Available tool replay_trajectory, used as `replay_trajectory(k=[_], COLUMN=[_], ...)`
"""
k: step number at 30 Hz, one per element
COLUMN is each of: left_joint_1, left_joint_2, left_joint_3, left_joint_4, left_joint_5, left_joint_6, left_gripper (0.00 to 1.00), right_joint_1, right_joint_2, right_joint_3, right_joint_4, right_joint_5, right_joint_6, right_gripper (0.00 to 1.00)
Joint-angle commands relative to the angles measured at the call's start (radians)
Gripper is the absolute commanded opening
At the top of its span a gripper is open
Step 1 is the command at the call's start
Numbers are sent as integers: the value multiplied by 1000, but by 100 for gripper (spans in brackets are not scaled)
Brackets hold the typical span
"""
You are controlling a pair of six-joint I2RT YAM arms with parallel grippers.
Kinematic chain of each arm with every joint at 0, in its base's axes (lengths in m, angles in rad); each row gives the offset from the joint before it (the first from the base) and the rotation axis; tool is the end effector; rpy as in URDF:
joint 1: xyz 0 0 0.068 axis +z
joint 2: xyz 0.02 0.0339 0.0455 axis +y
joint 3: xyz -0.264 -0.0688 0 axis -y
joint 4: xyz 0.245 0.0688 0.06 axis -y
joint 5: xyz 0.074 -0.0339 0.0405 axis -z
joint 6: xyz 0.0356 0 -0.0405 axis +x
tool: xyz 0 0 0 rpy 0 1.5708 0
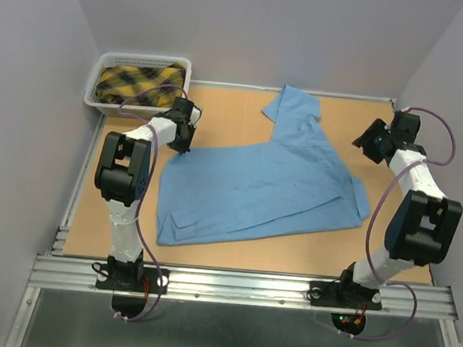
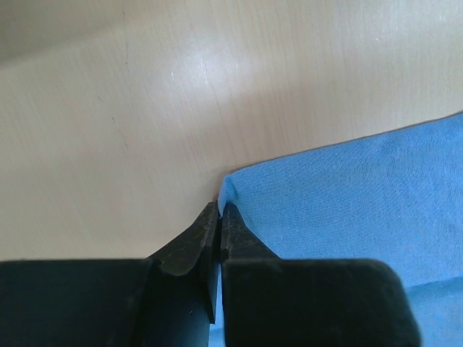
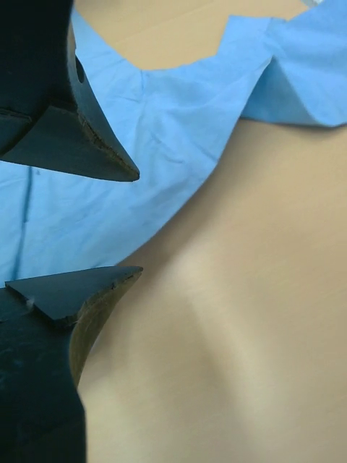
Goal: Fold and stack the long sleeve shirts
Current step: Fold the shirt
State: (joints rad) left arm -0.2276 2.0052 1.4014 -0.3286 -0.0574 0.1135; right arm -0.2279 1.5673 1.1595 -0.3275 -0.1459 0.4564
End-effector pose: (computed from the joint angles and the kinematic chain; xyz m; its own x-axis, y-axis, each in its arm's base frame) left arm 0.4214 -0.0955 0.1753 -0.7556 0.2911 -0.5869 0.2793 0.9535 0.1133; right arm 0.3409 -0.0738 0.2621 -0.5344 0.5715 -0.6227 0.3944 0.8202 0.4144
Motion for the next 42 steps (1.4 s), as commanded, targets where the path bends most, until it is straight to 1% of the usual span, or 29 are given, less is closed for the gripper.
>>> replay_trajectory(k=[1, 4, 5, 7, 10, 11, 15, 23, 31, 35, 37, 38, 41, 42], left_joint_1=[5, 5, 5, 5, 5, 5, 5, 5, 5, 5, 5, 5, 5, 5], left_joint_2=[-63, -66, -65, -60, -57, -54, -48, -40, -31, -29, -28, -28, -26, -25], left_joint_3=[-22, -25, -28, -30, -33, -33, -33, -35, -33, -36, -35, -35, -33, -33], left_joint_4=[-15, -9, -7, -4, -1, 0, 0, 0, 0, 2, 2, 3, 2, 0], left_joint_5=[10, 11, 8, 11, 17, 19, 15, 11, 11, 8, 8, 7, -2, -4], left_joint_6=[-5, -8, -8, -5, -6, -6, -5, -3, -2, -2, -2, 0, 2, 3], left_gripper=[4, 4, 4, 4, 4, 4, 4, 4, 4, 4, 4, 4, 4, 4], right_joint_1=[1, 12, 19, 28, 45, 45, 56, 75, 84, 87, 87, 87, 87, 87], right_joint_2=[169, 258, 273, 327, 378, 408, 456, 534, 602, 635, 649, 652, 643, 634], right_joint_3=[175, 226, 255, 279, 321, 327, 338, 358, 388, 422, 442, 451, 479, 488], right_joint_4=[38, 39, 41, 41, 45, 50, 87, 123, 139, 143, 146, 148, 146, 145], right_joint_5=[-202, -239, -268, -276, -322, -358, -418, -543, -633, -666, -670, -670, -661, -658], right_joint_6=[-162, -206, -234, -255, -295, -304, -323, -324, -325, -315, -311, -309, -309, -309], right_gripper=[56, 56, 57, 59, 64, 68, 74, 74, 68, 63, 53, 37, 17, 4])
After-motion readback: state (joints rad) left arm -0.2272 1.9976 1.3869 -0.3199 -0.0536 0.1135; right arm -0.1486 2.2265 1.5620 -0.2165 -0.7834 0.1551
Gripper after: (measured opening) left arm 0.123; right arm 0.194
